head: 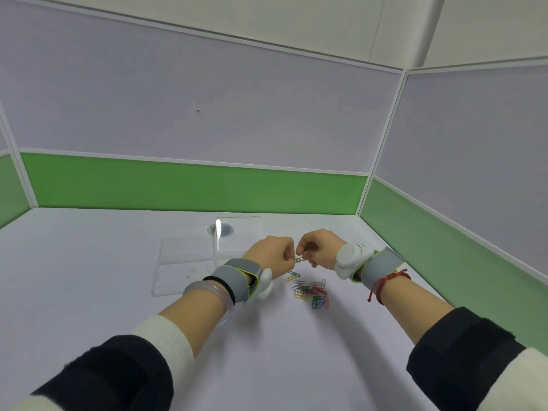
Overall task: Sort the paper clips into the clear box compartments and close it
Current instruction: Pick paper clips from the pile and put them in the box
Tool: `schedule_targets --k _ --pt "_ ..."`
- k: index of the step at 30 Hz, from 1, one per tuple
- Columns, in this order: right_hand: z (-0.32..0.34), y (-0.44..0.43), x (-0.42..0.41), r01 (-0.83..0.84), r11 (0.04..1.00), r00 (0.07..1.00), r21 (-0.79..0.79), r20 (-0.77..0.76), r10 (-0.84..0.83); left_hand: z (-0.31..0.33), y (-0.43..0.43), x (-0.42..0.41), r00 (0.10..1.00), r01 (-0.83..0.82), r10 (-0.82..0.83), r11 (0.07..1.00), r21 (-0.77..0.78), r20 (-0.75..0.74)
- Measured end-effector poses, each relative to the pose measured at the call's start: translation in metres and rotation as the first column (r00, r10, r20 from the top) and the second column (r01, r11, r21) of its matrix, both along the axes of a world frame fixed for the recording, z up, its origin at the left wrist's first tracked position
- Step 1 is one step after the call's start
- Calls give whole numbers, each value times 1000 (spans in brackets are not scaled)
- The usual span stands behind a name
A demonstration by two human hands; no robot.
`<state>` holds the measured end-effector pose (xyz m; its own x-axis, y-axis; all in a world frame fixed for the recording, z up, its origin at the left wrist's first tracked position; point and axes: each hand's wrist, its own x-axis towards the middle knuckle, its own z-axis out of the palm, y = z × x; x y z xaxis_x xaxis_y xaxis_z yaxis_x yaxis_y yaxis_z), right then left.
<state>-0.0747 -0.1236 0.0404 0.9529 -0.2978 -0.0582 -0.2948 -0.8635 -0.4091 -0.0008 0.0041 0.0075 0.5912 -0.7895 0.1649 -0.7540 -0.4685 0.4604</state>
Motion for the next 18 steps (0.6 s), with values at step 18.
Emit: schedule_targets --k 18 --pt "-15 -31 -12 44 998 999 -36 -1 -44 -12 -17 -3 999 51 -51 997 61 -9"
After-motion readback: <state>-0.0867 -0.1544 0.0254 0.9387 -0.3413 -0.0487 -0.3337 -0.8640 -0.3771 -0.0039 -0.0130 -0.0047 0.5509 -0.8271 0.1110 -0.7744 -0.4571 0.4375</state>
